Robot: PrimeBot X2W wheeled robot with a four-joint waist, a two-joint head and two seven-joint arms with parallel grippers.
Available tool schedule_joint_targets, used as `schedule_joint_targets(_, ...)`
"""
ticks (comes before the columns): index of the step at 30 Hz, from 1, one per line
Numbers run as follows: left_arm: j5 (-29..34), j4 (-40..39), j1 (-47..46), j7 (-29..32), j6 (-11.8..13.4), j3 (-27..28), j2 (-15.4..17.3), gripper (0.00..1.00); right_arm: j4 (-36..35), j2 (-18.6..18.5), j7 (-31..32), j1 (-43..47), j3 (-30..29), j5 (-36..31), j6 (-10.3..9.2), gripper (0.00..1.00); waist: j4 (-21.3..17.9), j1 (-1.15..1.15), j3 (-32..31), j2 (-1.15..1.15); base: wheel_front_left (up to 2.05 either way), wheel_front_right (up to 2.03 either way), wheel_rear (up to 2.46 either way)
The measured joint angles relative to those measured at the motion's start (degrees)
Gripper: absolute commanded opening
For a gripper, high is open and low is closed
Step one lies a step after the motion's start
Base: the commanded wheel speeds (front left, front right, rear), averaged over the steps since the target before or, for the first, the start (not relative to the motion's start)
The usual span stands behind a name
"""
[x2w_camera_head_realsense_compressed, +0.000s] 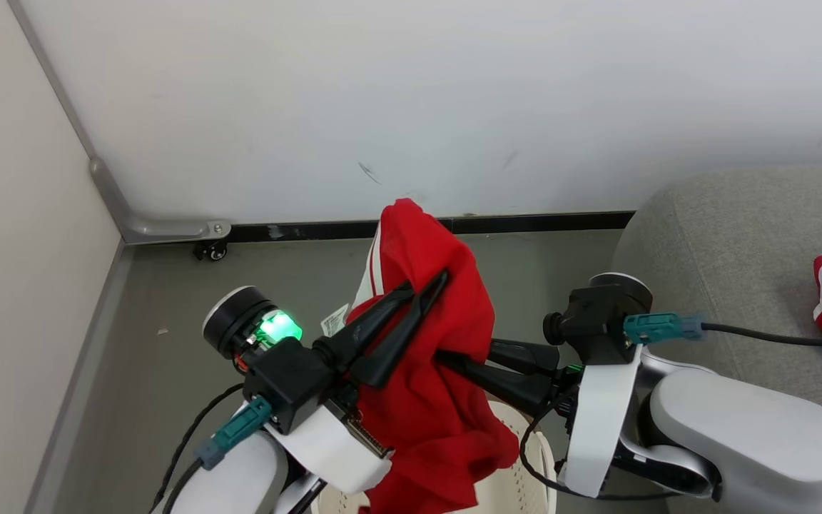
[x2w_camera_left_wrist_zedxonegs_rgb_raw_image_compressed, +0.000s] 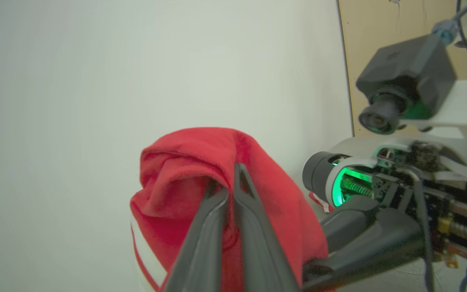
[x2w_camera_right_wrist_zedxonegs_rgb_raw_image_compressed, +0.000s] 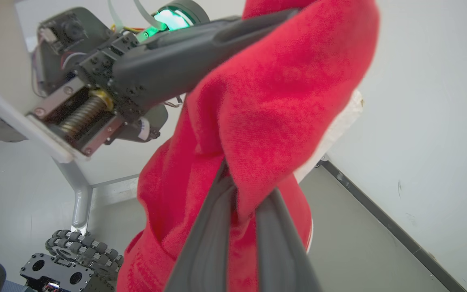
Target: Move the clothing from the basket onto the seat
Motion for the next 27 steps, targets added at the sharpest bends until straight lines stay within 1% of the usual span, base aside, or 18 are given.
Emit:
schedule_joint_targets(4,-2.0,2.97,0.45,0.0,0.0,1.59,0.3,0.0,1.23,-0.32,-1.63,0.02,0.0,0.11,0.0,0.0,-0.35,0.0,-0.19,0.0,0.0,0.0,0.0)
schedule_joint_targets(7,-2.81,4.88,1.33,0.0,0.0,2.63,0.29,0.0,1.92,-1.43,-2.87,0.05,-0.03,0.2,0.0,0.0,-0.69,0.0,-0.34,0.0,0.0,0.0,0.0)
schedule_joint_targets(8,-2.89,5.57,1.55,0.0,0.0,2.86,0.27,0.12,2.19,-1.66,-3.43,0.07,-0.07,0.29,0.0,0.0,-0.83,0.0,-0.4,0.0,0.0,0.0,0.0)
schedule_joint_targets(9,-3.14,6.21,1.59,0.0,0.01,3.01,0.29,0.12,2.58,-1.7,-3.93,0.09,-0.15,0.68,0.0,0.0,-0.97,0.0,-0.45,0.0,0.0,0.0,0.0)
schedule_joint_targets(10,-3.18,6.64,1.6,0.0,0.01,3.09,0.35,0.24,3.11,-1.75,-4.48,0.12,-0.3,1.07,0.0,0.0,-1.12,0.0,-0.5,0.0,0.0,0.0,0.0)
schedule_joint_targets(11,-3.19,7.16,1.61,0.0,0.01,3.19,0.35,0.29,3.47,-1.89,-4.94,0.14,-0.48,1.41,0.0,0.0,-1.29,0.0,-0.56,0.0,0.0,0.0,0.0)
schedule_joint_targets(13,-3.23,7.99,1.82,0.0,0.01,3.24,0.36,0.44,3.91,-2.3,-6.02,0.18,-0.97,1.87,0.0,0.0,-1.66,0.0,-0.68,0.0,0.0,0.0,0.0)
schedule_joint_targets(14,-3.24,8.25,1.99,0.0,0.02,3.39,0.34,0.72,4.3,-2.49,-6.47,0.24,-1.3,2.05,0.0,0.0,-1.85,0.0,-0.73,0.0,0.0,0.0,0.0)
schedule_joint_targets(15,-3.27,8.51,2.26,0.0,0.02,3.55,0.32,0.93,4.87,-2.67,-7.03,0.32,-1.81,2.33,0.03,0.0,-2.06,0.0,-0.78,0.0,0.0,0.0,0.0)
schedule_joint_targets(16,-3.27,8.77,2.5,0.0,0.02,3.6,0.32,1.0,5.28,-2.96,-7.54,0.35,-2.32,2.63,0.05,0.0,-2.28,0.0,-0.82,0.0,0.0,0.0,0.0)
schedule_joint_targets(21,-4.99,10.29,2.98,0.0,0.64,6.0,0.54,1.0,7.49,-5.44,-10.04,0.69,-5.58,3.99,0.04,0.0,-3.35,0.0,-0.92,0.0,0.0,0.0,0.0)
schedule_joint_targets(27,-5.24,10.42,3.79,0.0,1.97,8.51,0.43,1.0,9.58,-7.76,-11.57,4.24,-9.9,5.91,0.04,0.0,-4.66,0.0,-0.88,0.0,0.0,0.0,0.0)
